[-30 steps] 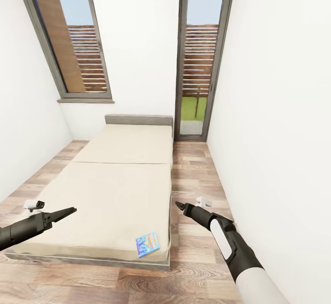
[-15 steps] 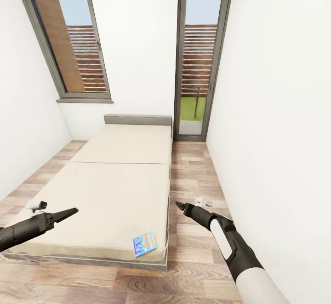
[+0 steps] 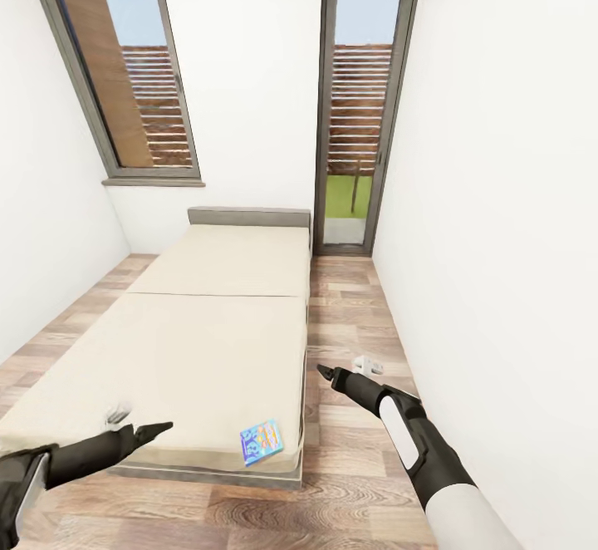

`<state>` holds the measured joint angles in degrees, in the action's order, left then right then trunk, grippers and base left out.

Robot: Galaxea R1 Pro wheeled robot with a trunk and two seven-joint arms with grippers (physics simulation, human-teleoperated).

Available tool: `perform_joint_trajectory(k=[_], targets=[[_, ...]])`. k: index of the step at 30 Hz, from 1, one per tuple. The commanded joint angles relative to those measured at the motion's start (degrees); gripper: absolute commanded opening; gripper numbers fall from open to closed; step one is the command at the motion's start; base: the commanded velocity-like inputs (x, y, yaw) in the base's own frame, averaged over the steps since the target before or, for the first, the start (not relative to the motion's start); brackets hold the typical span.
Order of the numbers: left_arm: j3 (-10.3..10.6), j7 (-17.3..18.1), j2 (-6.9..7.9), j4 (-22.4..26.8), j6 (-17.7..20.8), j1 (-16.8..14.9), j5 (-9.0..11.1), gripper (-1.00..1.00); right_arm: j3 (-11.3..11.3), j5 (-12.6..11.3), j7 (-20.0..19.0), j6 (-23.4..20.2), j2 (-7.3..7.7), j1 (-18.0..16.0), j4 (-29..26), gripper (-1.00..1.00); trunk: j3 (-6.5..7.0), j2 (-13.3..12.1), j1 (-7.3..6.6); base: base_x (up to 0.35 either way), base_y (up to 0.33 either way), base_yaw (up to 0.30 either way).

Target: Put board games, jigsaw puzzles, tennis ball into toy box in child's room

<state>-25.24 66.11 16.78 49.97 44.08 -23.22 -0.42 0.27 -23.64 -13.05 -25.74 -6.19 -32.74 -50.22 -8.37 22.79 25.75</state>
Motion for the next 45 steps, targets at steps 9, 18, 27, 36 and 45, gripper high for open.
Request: perform_joint_trajectory(k=[9, 18, 27, 36, 45], targets=[[0.17, -15.55, -4.66, -6.91, -7.64, -0.15, -0.17, 1.0, -0.1, -0.34, 0.33, -0.29, -0.26, -0.03, -0.44, 1.0, -0.12, 0.13, 0.03, 0.0, 0.0, 0.0], [0.28, -20.14, -9.78, -8.54, -11.51, -0.16, -0.64, 1.0, -1.08, -1.13, 0.08, -0.35, -0.44, -0.01, -0.74, 1.0, -0.12, 0.13, 0.03, 0.0, 0.0, 0.0], [0.34, -24.15, -11.74, -8.73, -14.24, -0.16, -0.67, 1.0, -1.18, -1.38, -0.03, -0.75, -0.71, 0.02, -6.24, 1.0, -0.12, 0.13, 0.03, 0.0, 0.0, 0.0], [0.39, -25.06, -12.1, -8.64, -14.57, -0.24, -0.5, 1.0, -1.27, -2.8, -0.15, -2.83, -0.72, 0.09, -10.51, 1.0, -0.12, 0.13, 0.03, 0.0, 0.0, 0.0], [0.43, -25.14, -12.35, -8.58, -15.08, -0.22, -0.61, 1.0, -1.29, -4.68, -0.26, -3.55, -0.12, 0.13, -10.73, 1.0, -0.12, 0.13, 0.03, 0.0, 0.0, 0.0]])
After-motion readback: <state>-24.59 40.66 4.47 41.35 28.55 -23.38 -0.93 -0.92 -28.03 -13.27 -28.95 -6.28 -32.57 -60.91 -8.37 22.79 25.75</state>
